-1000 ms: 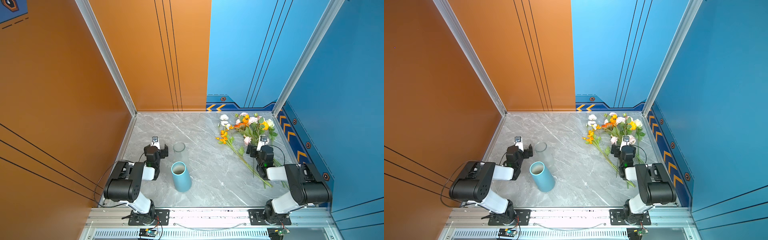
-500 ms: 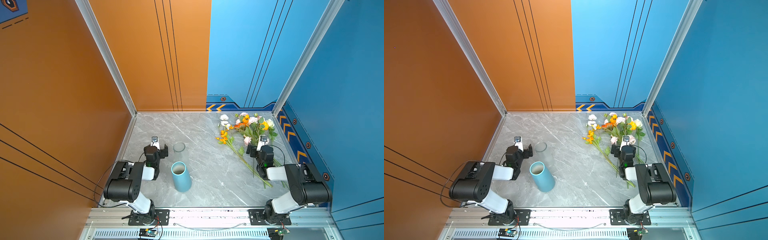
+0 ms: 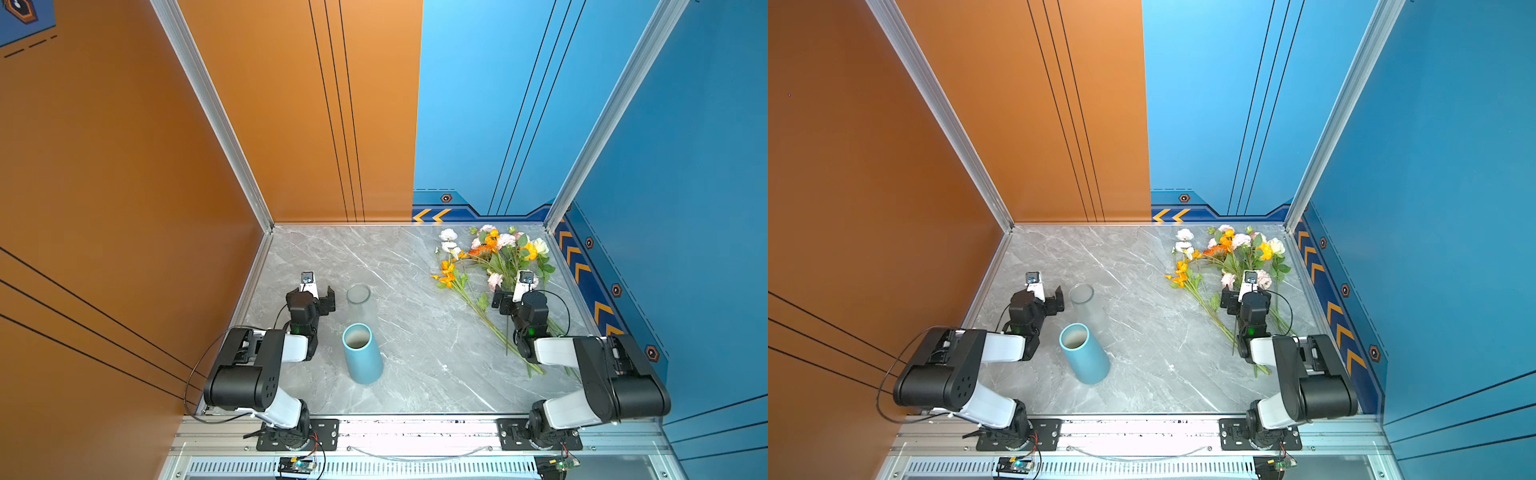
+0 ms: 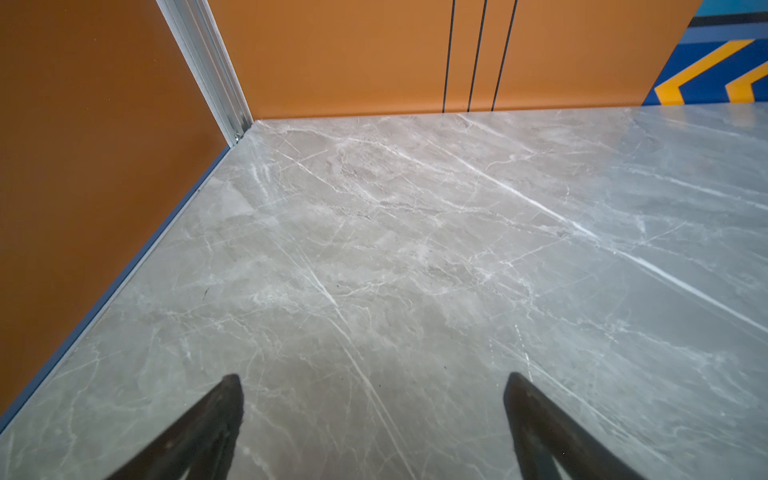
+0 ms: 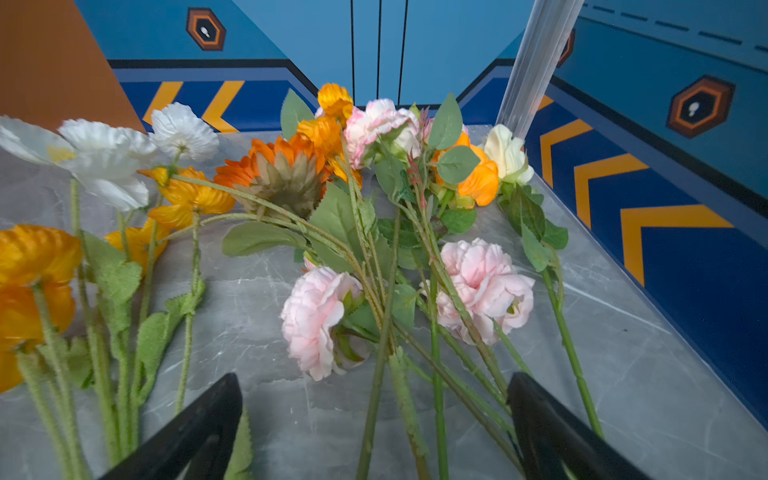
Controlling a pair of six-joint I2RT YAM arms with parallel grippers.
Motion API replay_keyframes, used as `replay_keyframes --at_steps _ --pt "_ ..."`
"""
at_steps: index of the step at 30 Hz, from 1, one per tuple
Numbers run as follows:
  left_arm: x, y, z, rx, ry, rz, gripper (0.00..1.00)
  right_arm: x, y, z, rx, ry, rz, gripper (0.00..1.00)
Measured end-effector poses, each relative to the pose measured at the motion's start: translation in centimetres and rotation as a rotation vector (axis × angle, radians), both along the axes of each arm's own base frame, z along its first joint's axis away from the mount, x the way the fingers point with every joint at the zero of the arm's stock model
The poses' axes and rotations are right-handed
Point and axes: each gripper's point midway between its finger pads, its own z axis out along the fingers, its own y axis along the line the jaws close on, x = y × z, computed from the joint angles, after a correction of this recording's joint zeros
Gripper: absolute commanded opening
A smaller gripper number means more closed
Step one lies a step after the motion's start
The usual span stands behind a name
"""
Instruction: Arrange the flowers into the vase
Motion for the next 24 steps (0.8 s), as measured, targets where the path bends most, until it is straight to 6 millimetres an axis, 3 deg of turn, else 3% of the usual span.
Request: replay_keyframes --at_steps 6,17,20,24 --pt "-1.3 0.6 4.7 0.016 -0.098 0.075 0.98 -1.3 0.8 5.3 0.02 -0.085 0.026 1.0" --pt "-2.0 0.9 12.2 -0.095 0.03 0.159 0.98 -3.1 2.8 8.0 0.138 0.021 0.093 1.0" --pt "-2.8 -1.0 12.6 -0.122 0.12 0.099 0.98 -3.3 4.1 9.3 0.169 0.049 0.138 1.0" --pt "-4.8 -5.3 13.4 -0.149 0.213 -0.045 0.98 -4.2 6.9 10.0 0.199 0.087 0.23 1.0"
